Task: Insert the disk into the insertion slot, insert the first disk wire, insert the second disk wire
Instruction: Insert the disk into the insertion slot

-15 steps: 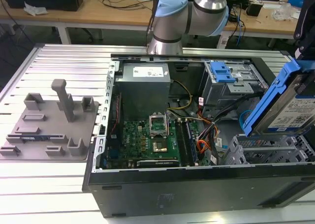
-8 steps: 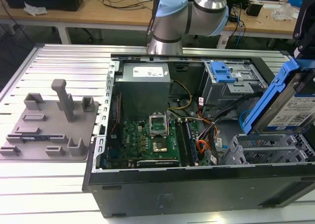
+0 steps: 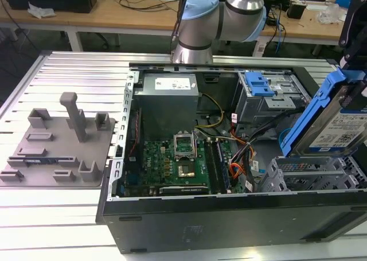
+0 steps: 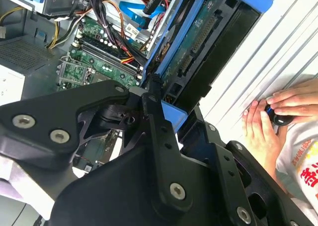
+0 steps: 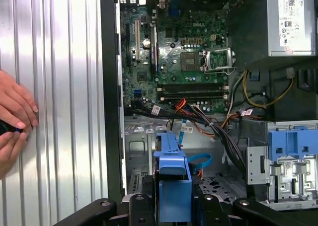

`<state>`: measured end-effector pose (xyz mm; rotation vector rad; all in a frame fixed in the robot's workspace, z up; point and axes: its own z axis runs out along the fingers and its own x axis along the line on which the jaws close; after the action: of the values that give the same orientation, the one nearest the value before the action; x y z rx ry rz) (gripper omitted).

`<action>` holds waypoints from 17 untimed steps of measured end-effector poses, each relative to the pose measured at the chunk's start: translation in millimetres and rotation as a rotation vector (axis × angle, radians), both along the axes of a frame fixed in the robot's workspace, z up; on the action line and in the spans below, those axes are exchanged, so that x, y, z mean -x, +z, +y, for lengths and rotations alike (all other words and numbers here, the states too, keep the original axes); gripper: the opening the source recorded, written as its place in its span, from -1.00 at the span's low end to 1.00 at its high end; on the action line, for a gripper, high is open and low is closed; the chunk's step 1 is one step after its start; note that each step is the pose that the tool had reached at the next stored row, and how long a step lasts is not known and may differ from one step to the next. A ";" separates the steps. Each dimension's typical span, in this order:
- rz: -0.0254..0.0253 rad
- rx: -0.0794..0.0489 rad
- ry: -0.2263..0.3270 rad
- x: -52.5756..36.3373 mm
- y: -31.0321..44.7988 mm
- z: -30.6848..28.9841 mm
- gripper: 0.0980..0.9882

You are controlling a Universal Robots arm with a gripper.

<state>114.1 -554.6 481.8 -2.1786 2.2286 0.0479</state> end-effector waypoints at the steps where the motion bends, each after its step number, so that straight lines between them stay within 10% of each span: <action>1: 0.0005 0.000 0.000 -1.5 -0.9 0.4 -0.40; 17: 0.0006 0.000 0.000 -4.6 -7.7 0.7 -0.40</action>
<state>118.6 -554.0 474.0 -2.1786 2.2297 0.0481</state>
